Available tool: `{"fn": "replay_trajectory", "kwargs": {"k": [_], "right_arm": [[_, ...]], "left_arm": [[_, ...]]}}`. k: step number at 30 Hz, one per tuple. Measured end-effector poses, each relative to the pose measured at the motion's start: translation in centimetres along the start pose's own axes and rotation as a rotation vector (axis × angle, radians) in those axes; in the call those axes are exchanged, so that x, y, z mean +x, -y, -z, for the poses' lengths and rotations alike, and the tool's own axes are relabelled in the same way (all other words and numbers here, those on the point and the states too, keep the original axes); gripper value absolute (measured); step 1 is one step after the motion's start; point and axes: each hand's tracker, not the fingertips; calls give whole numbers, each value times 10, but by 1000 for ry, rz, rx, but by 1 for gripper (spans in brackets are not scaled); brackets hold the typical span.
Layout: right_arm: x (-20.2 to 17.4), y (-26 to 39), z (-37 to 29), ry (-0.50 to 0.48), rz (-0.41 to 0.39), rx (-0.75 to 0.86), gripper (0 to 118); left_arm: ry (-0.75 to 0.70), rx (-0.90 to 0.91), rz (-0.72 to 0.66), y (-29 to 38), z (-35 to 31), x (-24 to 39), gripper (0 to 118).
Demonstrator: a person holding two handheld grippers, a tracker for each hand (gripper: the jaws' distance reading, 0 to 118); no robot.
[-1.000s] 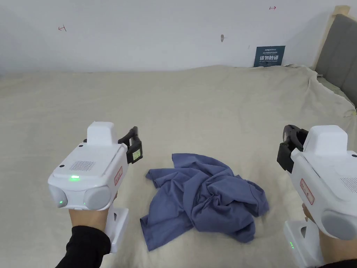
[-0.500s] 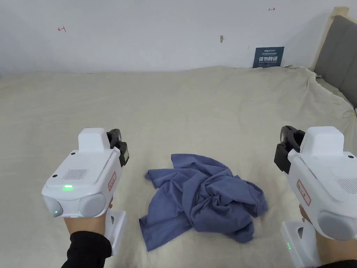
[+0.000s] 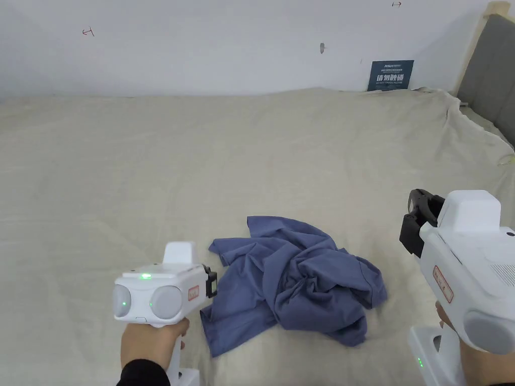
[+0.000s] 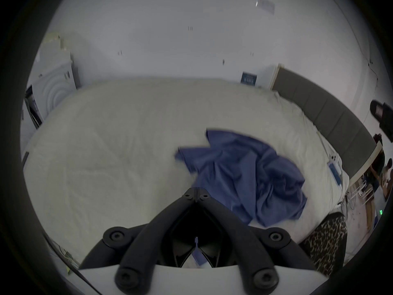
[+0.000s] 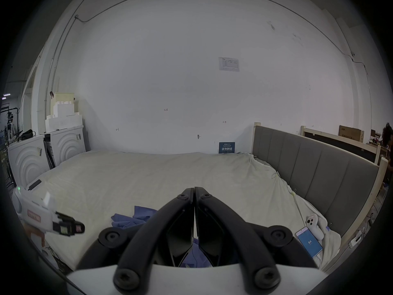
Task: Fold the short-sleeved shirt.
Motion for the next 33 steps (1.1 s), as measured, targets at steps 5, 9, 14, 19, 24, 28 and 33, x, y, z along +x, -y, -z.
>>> {"fn": "replay_trajectory", "kwargs": {"k": [5, 9, 14, 19, 24, 28, 33], "right_arm": [[1, 7, 3, -3, -1, -23, 1], [3, 13, 5, -4, -2, -42, 1], [5, 18, 8, -3, 3, -65, 1], [6, 21, 10, -4, 0, -78, 1], [6, 24, 17, -5, -1, -95, 1], [9, 30, 32, -14, 26, -138, 1], [15, 45, 76, -27, 38, -306, 2]], "left_arm": [[-6, -141, -35, 26, 31, 2, 47], [-21, -198, -41, 44, 48, 5, 84], [-54, -255, -20, 56, 64, 16, 83], [-120, -258, 17, 65, 70, 27, 65], [-28, -241, 53, 57, 66, 32, 5], [3, -158, 0, 46, 52, 19, 2], [70, -70, -59, 22, 21, 0, 2]]}}
